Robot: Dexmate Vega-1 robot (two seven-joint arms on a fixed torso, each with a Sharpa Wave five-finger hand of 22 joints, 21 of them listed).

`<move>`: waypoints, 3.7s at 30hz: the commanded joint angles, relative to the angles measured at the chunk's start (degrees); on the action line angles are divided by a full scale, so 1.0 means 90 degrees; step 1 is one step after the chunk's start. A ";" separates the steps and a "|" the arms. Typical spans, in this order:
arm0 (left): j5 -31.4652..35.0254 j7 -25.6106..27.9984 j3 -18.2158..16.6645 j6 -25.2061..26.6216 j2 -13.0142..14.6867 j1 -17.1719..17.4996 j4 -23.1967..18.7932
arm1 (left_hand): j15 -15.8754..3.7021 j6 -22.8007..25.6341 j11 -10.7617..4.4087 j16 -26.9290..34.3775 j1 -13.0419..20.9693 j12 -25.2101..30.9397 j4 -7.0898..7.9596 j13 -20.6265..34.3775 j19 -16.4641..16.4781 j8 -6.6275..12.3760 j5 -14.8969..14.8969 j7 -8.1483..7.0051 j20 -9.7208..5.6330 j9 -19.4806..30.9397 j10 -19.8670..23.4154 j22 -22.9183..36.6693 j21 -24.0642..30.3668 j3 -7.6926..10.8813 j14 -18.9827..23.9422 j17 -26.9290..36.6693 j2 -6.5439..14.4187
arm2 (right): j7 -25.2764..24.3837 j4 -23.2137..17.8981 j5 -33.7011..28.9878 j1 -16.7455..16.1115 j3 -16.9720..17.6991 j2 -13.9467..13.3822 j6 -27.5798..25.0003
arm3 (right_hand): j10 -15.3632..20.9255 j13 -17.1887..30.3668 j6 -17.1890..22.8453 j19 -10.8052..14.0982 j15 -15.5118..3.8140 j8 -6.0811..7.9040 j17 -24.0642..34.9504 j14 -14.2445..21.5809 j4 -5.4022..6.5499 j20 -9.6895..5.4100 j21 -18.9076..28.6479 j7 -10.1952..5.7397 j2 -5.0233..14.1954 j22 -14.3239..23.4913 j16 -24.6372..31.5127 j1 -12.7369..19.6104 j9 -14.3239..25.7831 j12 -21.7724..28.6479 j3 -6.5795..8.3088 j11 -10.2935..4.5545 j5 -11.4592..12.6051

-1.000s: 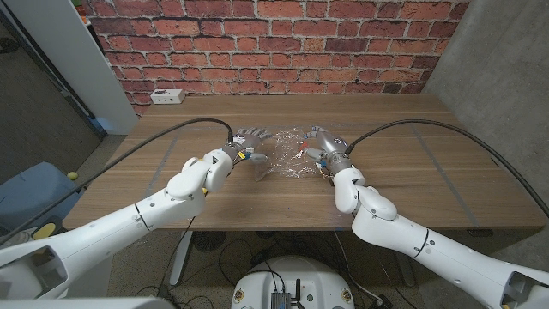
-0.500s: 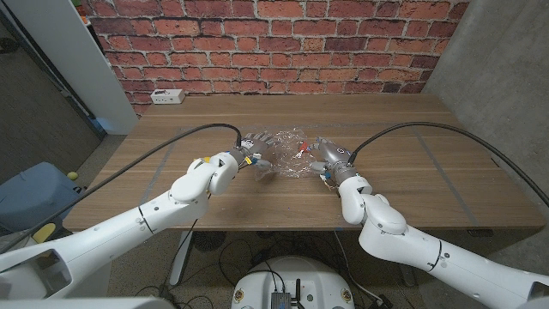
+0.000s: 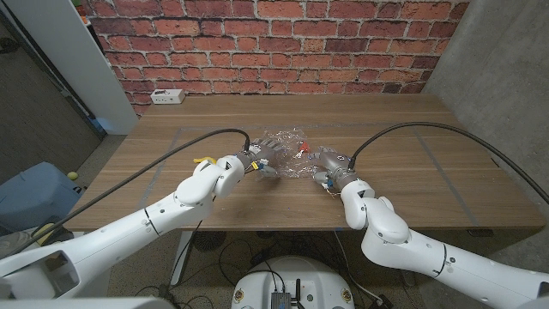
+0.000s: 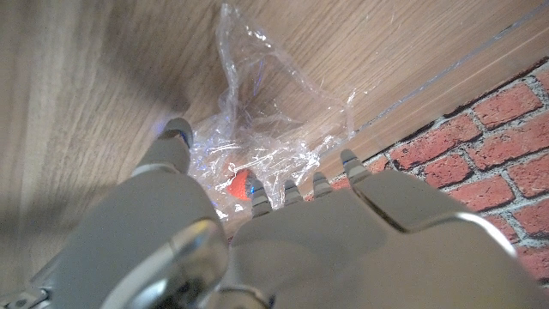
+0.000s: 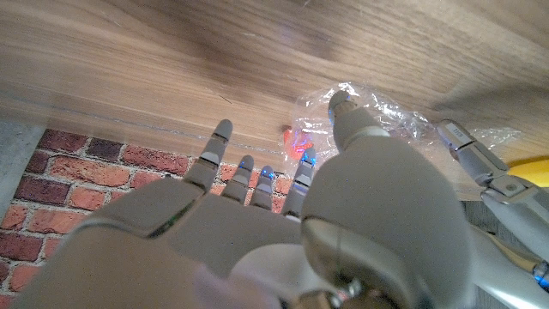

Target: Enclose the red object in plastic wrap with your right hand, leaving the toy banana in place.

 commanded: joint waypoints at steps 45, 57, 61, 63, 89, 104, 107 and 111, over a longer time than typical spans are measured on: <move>0.0296 0.0704 -0.0294 0.0584 -0.0555 0.0534 0.0113 | -0.0686 0.6356 -0.0211 0.0119 0.2349 0.0448 0.0028 -0.0035 0.1704 0.0842 -0.0275 0.1169 -0.0199 0.0048 0.3116 0.0002 0.0168 0.0119 0.1665 -0.0047 0.1236 | -0.4280 0.2165 -0.0201 -0.1113 0.1232 0.1004 0.2610 | 0.3202 -0.0111 0.4374 0.1920 -0.1456 0.1123 -0.0135 0.2324 0.0156 -0.0815 0.0418 0.0866 0.0264 0.0018 0.1153 0.1033 -0.0057 0.0769 -0.0281 -0.0549 0.0059; -0.1039 0.0395 -0.0821 0.0540 -0.0333 0.0418 -0.0256 | -0.0645 0.6377 -0.0202 0.0093 0.2547 0.0412 0.0034 -0.0025 0.1759 0.0809 -0.0210 0.1600 -0.0177 0.0212 0.3342 0.0016 0.0172 0.0137 0.1911 -0.0051 0.1336 | -0.4305 0.2298 -0.0287 -0.0917 0.1282 0.1095 0.2879 | 0.3231 -0.0109 0.4410 0.1924 -0.1466 0.1122 -0.0162 0.2342 0.0148 -0.0813 0.0417 0.0892 0.0249 0.0016 0.1112 0.1045 -0.0051 0.0744 -0.0245 -0.0555 0.0047; -0.1346 0.0245 -0.0873 0.0551 -0.0239 0.0293 -0.0314 | -0.0630 0.6326 -0.0147 0.0078 0.2595 0.0386 0.0048 -0.0018 0.1735 0.0811 -0.0188 0.1707 -0.0139 0.0295 0.3373 0.0023 0.0161 0.0152 0.1944 -0.0051 0.1370 | -0.4264 0.2413 -0.0306 -0.0806 0.1260 0.1146 0.2957 | 0.3245 -0.0108 0.4413 0.1926 -0.1461 0.1117 -0.0173 0.2355 0.0149 -0.0811 0.0416 0.0897 0.0248 0.0016 0.1096 0.1046 -0.0048 0.0730 -0.0227 -0.0573 0.0041; -0.1496 0.0072 -0.0876 0.0569 -0.0186 0.0185 -0.0342 | -0.0606 0.6296 -0.0116 0.0058 0.2611 0.0366 0.0060 -0.0014 0.1720 0.0811 -0.0180 0.1732 -0.0130 0.0330 0.3359 0.0026 0.0156 0.0160 0.1914 -0.0050 0.1393 | -0.4240 0.2476 -0.0300 -0.0742 0.1253 0.1180 0.2999 | 0.3237 -0.0108 0.4419 0.1927 -0.1459 0.1117 -0.0175 0.2359 0.0153 -0.0807 0.0416 0.0889 0.0251 0.0015 0.1090 0.1043 -0.0047 0.0719 -0.0219 -0.0575 0.0039; -0.4696 -0.1330 -0.0744 -0.0278 -0.0271 -0.1751 0.1677 | -0.0368 0.5934 0.0322 0.0038 0.2760 0.0191 0.0220 0.0060 0.1588 0.1098 0.0010 0.2053 -0.0047 0.1051 0.3312 0.0104 0.0169 0.0327 0.1951 -0.0014 0.1527 | -0.3659 0.3614 -0.0106 0.0474 0.0992 0.1633 0.3373 | 0.3148 -0.0099 0.4378 0.1844 -0.1374 0.1074 -0.0193 0.2270 0.0221 -0.0751 0.0369 0.0798 0.0248 0.0010 0.0955 0.0905 -0.0026 0.0564 -0.0145 -0.0573 0.0005; -0.5389 -0.1458 -0.0265 -0.0663 -0.0793 -0.2665 0.2810 | -0.0357 0.5460 0.0520 0.0378 0.2582 0.0261 0.0550 0.0111 0.2129 0.1400 0.0187 0.2150 -0.0056 0.1692 0.3744 0.0184 0.0523 0.0730 0.3281 0.0066 0.1554 | -0.3743 0.4332 0.0219 0.0917 0.0895 0.1820 0.3583 | 0.3136 -0.0094 0.4317 0.1836 -0.1372 0.1045 -0.0184 0.2270 0.0245 -0.0757 0.0357 0.0763 0.0281 0.0010 0.0925 0.0845 -0.0017 0.0507 -0.0104 -0.0576 -0.0003; -0.5542 -0.1579 -0.0185 -0.0567 -0.0923 -0.2857 0.3057 | -0.0354 0.5388 0.0582 0.0437 0.2530 0.0300 0.0612 0.0122 0.2326 0.1479 0.0206 0.2199 -0.0139 0.1818 0.3927 0.0208 0.0650 0.0833 0.3592 0.0074 0.1542 | -0.3746 0.4455 0.0318 0.0991 0.0887 0.1850 0.3647 | 0.3129 -0.0093 0.4290 0.1839 -0.1374 0.1035 -0.0180 0.2268 0.0251 -0.0761 0.0356 0.0768 0.0296 0.0010 0.0920 0.0836 -0.0015 0.0496 -0.0093 -0.0556 -0.0002; -0.5881 -0.1801 -0.0124 -0.0440 -0.1139 -0.3106 0.3517 | -0.0391 0.5277 0.0618 0.0496 0.2464 0.0314 0.0691 0.0141 0.2737 0.1595 0.0215 0.2228 -0.0229 0.2002 0.4103 0.0257 0.0909 0.0995 0.4000 0.0080 0.1535 | -0.3803 0.4605 0.0435 0.1073 0.0877 0.1906 0.3722 | 0.3091 -0.0091 0.4230 0.1835 -0.1366 0.1010 -0.0168 0.2261 0.0257 -0.0760 0.0352 0.0747 0.0325 0.0010 0.0915 0.0825 -0.0012 0.0462 -0.0075 -0.0545 -0.0005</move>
